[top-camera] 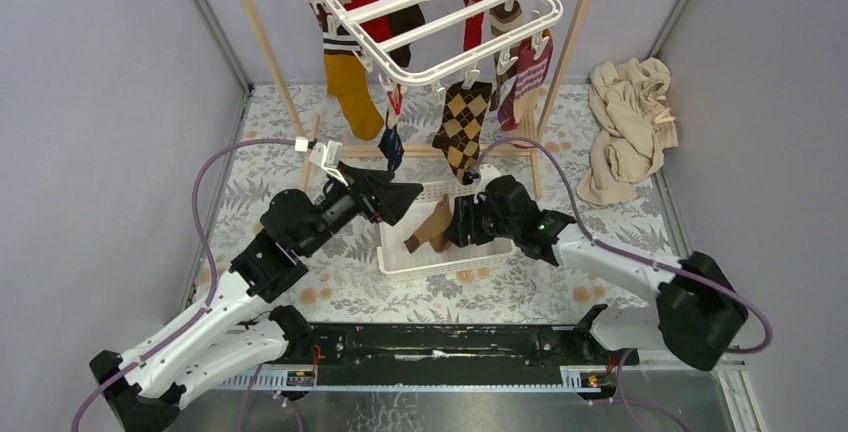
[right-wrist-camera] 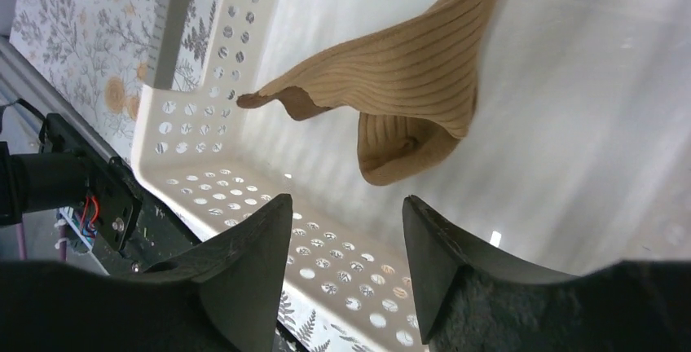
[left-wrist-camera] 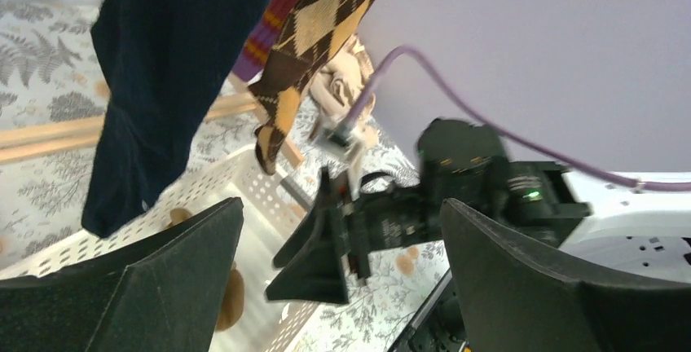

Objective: Remove the socks clipped to the hanger
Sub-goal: Place the sock in the bin, then adjust the bin at the center of the board.

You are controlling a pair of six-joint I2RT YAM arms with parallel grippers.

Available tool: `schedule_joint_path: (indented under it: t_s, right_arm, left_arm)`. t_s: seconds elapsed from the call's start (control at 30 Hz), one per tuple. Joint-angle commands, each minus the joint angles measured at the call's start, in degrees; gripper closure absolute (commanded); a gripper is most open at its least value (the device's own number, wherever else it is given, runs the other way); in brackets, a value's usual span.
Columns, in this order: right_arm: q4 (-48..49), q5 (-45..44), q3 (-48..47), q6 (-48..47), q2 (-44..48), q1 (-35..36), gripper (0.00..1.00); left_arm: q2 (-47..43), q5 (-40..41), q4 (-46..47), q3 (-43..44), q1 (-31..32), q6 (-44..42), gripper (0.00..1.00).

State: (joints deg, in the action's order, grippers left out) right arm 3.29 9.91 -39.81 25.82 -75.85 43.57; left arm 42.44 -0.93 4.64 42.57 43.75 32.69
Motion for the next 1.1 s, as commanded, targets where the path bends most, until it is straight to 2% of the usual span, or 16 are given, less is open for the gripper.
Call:
schedule_joint_path:
  t_s: [0.0, 0.07, 0.27, 0.43, 0.8, 1.07]
  right_arm:
    - [-9.9, -7.9, -4.7, -2.4, 8.7, 0.5, 0.4]
    - [-13.4, -12.4, -5.7, -3.3, 11.2, 0.5, 0.41]
    - [-21.4, -28.0, -7.0, -3.8, 11.3, 0.4, 0.56]
    - [-23.2, -34.1, -6.2, -2.0, 8.2, 0.0, 0.59]
    - [-22.9, -33.4, 0.2, 1.1, 8.7, -1.1, 0.59]
    - [-18.6, -25.5, 8.8, 5.6, 12.6, -1.0, 0.62]
  left_arm:
    - [-1.4, 2.9, -3.9, -0.2, 0.5, 0.7, 0.01]
    - [-2.3, 3.9, -6.1, -0.4, 0.6, 1.2, 0.01]
    - [-5.7, 7.9, -9.5, -3.7, 1.0, 4.0, 0.01]
    - [-4.8, 10.2, -12.5, -4.2, 1.0, 4.1, 0.01]
    - [-3.3, 11.4, -14.1, -5.0, 1.1, 4.6, 0.01]
    - [-2.4, 12.0, -13.5, -5.6, 1.1, 4.7, 0.01]
